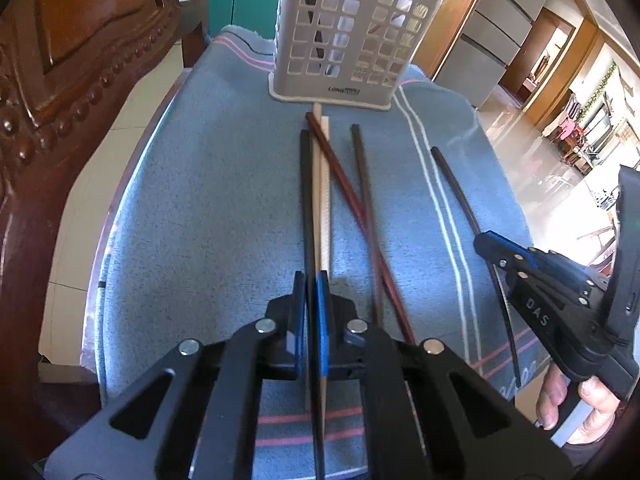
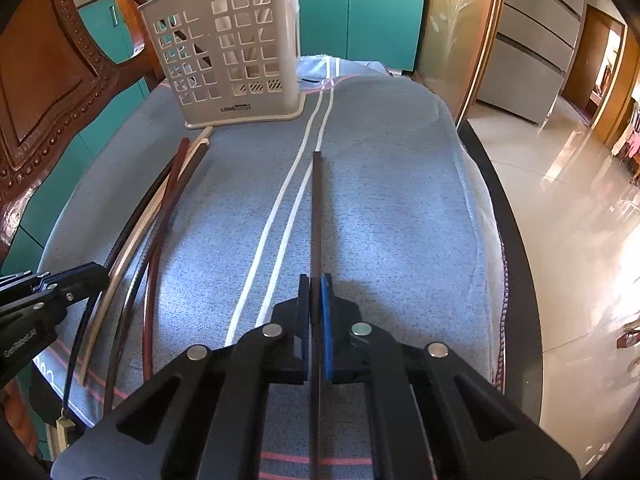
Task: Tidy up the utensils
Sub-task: 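Close the right tool on a dark brown chopstick while the left tool grasps a black chopstick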
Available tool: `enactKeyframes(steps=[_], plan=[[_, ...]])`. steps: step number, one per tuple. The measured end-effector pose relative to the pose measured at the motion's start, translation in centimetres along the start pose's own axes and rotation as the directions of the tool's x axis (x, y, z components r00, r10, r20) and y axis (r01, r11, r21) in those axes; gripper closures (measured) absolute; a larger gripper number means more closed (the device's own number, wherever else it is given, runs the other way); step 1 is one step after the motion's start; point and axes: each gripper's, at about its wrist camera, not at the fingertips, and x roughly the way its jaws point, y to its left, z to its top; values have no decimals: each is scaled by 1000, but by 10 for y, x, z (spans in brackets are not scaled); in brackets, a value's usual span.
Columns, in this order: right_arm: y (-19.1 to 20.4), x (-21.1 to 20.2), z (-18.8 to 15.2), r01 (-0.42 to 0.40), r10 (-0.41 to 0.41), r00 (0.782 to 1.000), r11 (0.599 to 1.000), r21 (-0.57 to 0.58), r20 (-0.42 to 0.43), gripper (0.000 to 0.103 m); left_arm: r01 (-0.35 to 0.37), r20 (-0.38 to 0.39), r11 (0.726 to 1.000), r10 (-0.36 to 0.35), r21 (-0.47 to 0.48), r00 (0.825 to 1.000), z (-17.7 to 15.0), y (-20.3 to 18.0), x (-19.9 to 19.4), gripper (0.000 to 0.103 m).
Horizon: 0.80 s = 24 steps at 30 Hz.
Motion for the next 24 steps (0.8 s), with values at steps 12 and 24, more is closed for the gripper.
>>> enactKeyframes(steps=[12,24], plan=[[-2,0,-2,0,0,1000,1000,-1,-15,97,-11,-10,1000,11,-17,1000,1,6,5,96],[-3,0,-4,5,-5,1000,1000,2,-15,96,-16,-16,1000,15,-9,1000,0,4,8,85]])
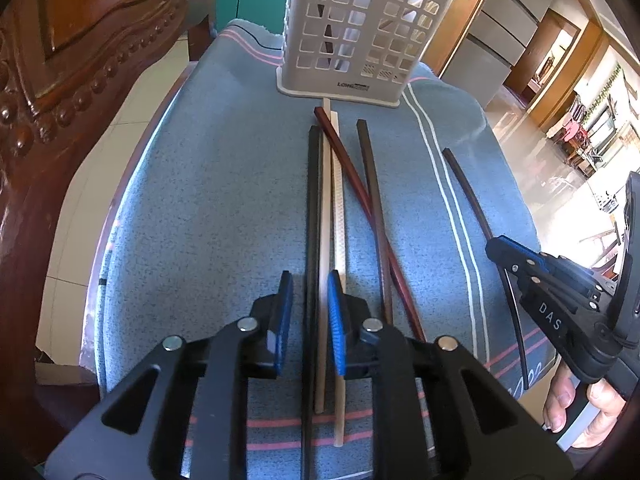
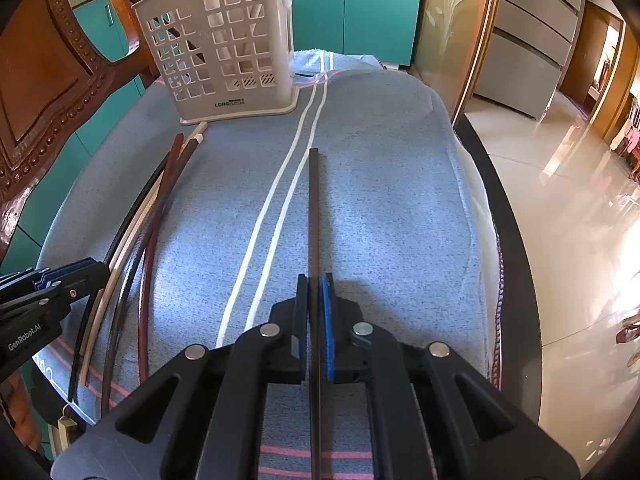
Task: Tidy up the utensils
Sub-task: 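Close the right tool on a dark brown chopstick while the left tool grasps a black chopstick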
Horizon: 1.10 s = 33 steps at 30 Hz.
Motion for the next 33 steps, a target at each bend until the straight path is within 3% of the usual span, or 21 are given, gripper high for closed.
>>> enactKeyframes(steps=[3,19,27,33], plan=[[0,0,0,-3,3,1000,1000,2,-1,96,9,-4,1000,-9,7,1000,0,-3,1,91],[0,0,0,-3,3,1000,1000,2,1,96,24,15,998,-25,51,1000,-2,-16,-5,96],[-2,-2,1,-1,1,1000,1000,10,-4,96,4,7,1000,-4,2,1000,-1,0,-3,95],[-6,-10,5,-8,7,1000,1000,12,23,93,46,-2,998,-47,-44,999,3,12,-2,95]])
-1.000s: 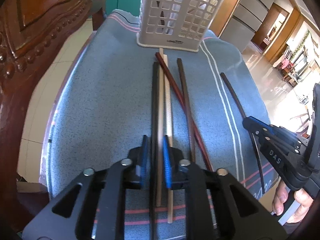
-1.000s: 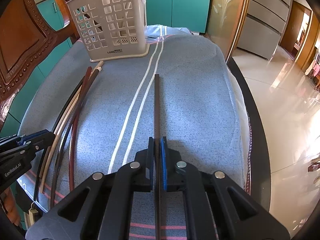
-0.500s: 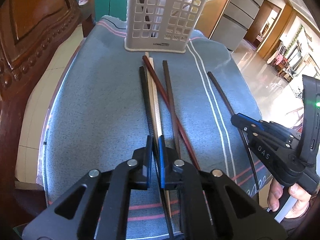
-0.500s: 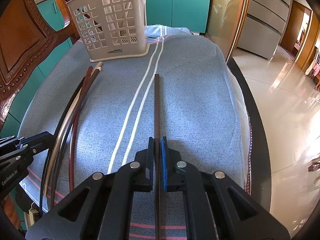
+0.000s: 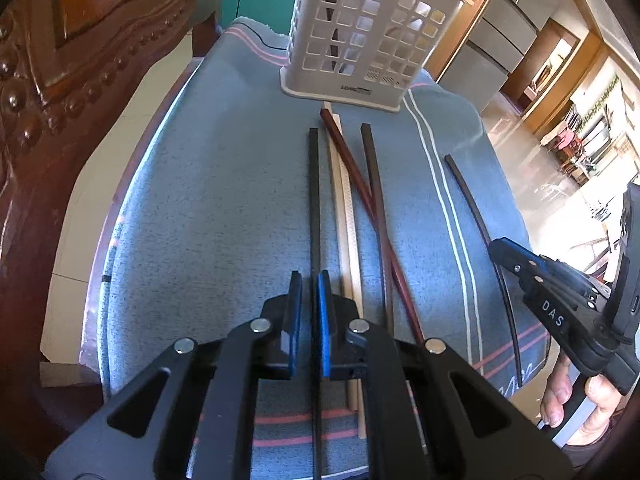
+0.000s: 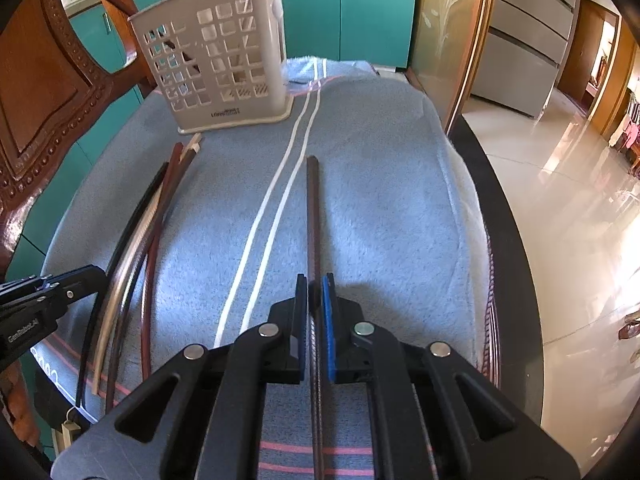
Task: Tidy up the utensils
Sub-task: 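Close the right tool on a dark brown chopstick while the left tool grasps a black chopstick, then lift both chopsticks up and lower them into the white basket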
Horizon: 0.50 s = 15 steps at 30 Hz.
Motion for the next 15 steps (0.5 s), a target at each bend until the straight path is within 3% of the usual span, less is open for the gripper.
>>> enactKeyframes(steps=[4,7,12,15], plan=[[0,0,1,4,-4,1000,1000,-3,4,81,9,-4,1000,-9,-6,1000,5,1,3,95],[-2,1,3,9,-9,1000,1000,-4,5,80,-10,-8,1000,10,8,1000,14,-3,8,92],[-6,6,15,33,-33,999,999,-11,5,80,-38,-5,999,38,35,999,38,-9,18,79],[-5,18,24,38,-39,999,999,-24,-27,80,-35,-20,999,35,11,999,49,-6,31,79]])
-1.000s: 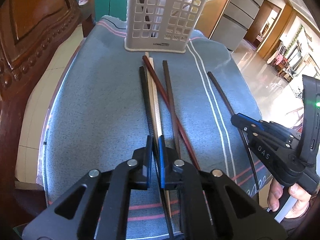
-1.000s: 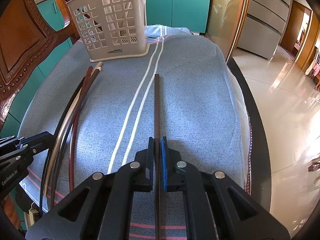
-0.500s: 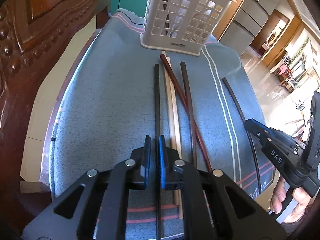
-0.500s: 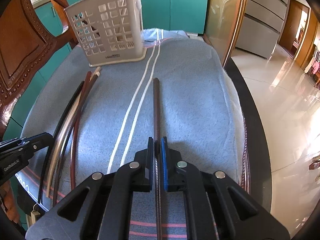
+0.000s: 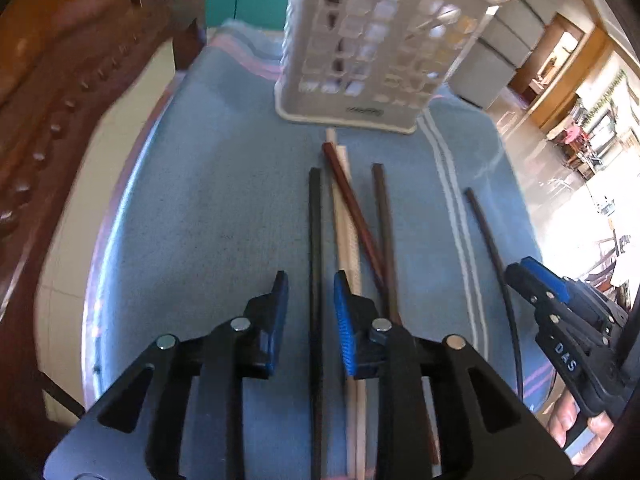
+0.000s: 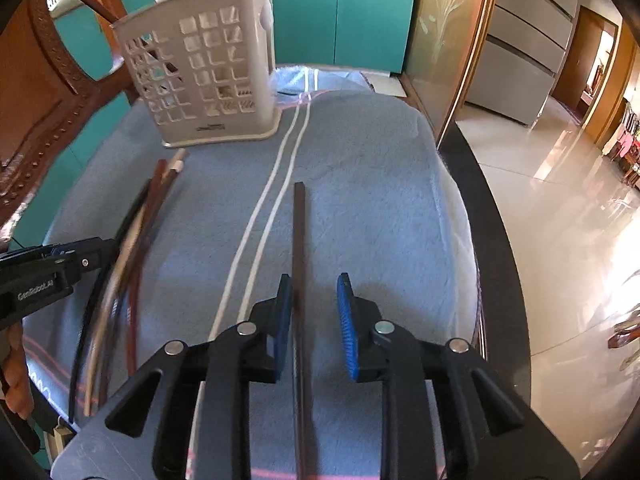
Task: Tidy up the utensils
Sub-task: 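Lift both chopsticks up and lower them into the white basket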
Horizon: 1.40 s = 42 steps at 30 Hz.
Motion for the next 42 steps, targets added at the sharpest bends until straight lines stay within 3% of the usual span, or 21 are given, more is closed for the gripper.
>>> enactKeyframes(steps=[4,13,14,15,18,20,21,25,31,37,42], plan=[[4,17,10,15,-16,999,1000,-24,-34,80,-21,-16,1000,21,6,1000,10,-2,7,79],[14,28,20,14,-15,1000,999,-52,-16,79,-148,-8,984,150,98,989,24,-25,20,78],[14,29,22,-3,2,1000,999,-45,-24,81,-158,1,981,159,109,987,23,-27,20,78],[13,30,23,-33,31,999,999,-38,-35,90,-167,13,979,167,119,986,21,-29,20,78],[13,29,25,-65,64,997,998,-27,-43,96,-160,24,981,158,113,987,19,-28,19,81],[14,26,24,-101,100,994,995,-24,-35,96,-161,22,982,160,99,987,17,-25,17,91],[14,21,24,-111,111,994,994,-25,-17,96,-150,20,985,149,88,989,14,-23,14,96],[16,-11,25,-116,118,990,993,-36,80,96,-102,28,994,101,42,995,7,-11,5,96],[7,-72,37,-137,142,966,990,-38,218,96,-84,149,996,78,39,986,6,-12,-49,96],[-5,-125,44,-177,182,929,983,-46,322,96,-33,289,998,15,56,957,10,-18,-125,96],[-15,-158,50,-214,219,897,975,-56,383,96,8,361,996,-39,87,932,15,-30,-170,96]])
